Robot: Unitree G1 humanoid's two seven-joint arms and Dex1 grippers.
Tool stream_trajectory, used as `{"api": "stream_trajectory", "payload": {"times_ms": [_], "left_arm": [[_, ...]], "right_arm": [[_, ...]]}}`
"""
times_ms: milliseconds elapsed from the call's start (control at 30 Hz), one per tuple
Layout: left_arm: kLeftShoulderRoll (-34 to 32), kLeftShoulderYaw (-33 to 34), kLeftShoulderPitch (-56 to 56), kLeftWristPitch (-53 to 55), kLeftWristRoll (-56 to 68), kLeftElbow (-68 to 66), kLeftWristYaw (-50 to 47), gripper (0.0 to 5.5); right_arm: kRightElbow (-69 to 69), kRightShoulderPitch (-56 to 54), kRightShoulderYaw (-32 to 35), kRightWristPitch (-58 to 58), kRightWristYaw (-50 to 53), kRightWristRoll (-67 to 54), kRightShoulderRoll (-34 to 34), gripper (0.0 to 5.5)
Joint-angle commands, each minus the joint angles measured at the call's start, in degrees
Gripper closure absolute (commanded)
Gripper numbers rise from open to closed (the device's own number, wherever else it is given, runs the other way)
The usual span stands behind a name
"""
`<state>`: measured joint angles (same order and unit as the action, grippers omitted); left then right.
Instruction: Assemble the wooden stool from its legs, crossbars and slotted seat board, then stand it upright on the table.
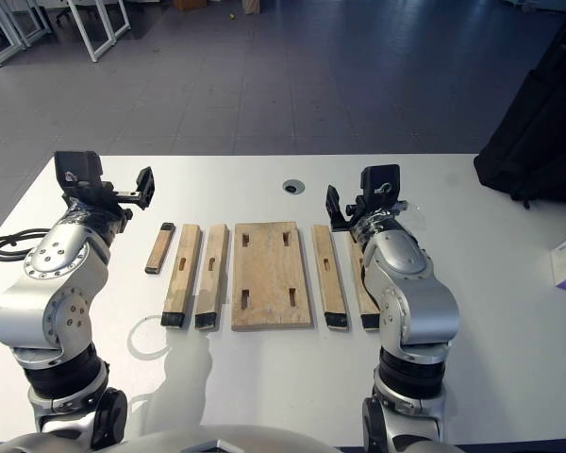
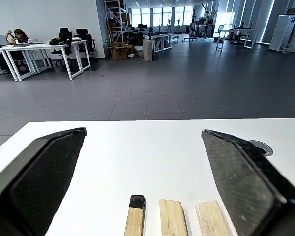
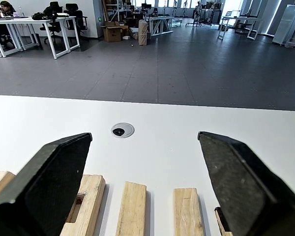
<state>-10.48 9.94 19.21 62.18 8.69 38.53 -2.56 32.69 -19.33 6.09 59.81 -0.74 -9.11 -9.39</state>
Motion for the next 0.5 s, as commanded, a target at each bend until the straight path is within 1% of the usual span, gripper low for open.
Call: {"api": "stream_trajectory", "payload": {"times_ms": [33,400,500], "left_arm": [[0.2,0.23,-0.61,0.52,-0.12,0.36,0.18,1.16],[0.1,0.24,-0.51,0.63,-0.13,0.36,0.21,1.16],[-0.02,0.45,-0.7,0.68,-0.14,0.55,0.23,1.16]], "right_arm": [[0.25,-0.62,0.17,0.96,-0.23,-0.2,-0.14,1.52],[0.15,-0.99,1.56,1.68,-0.49,-0.88,0.05,1.52],[0.55,-0.93,3.34,2.76,-1.16,-1.95,0.34,1.52]]}}
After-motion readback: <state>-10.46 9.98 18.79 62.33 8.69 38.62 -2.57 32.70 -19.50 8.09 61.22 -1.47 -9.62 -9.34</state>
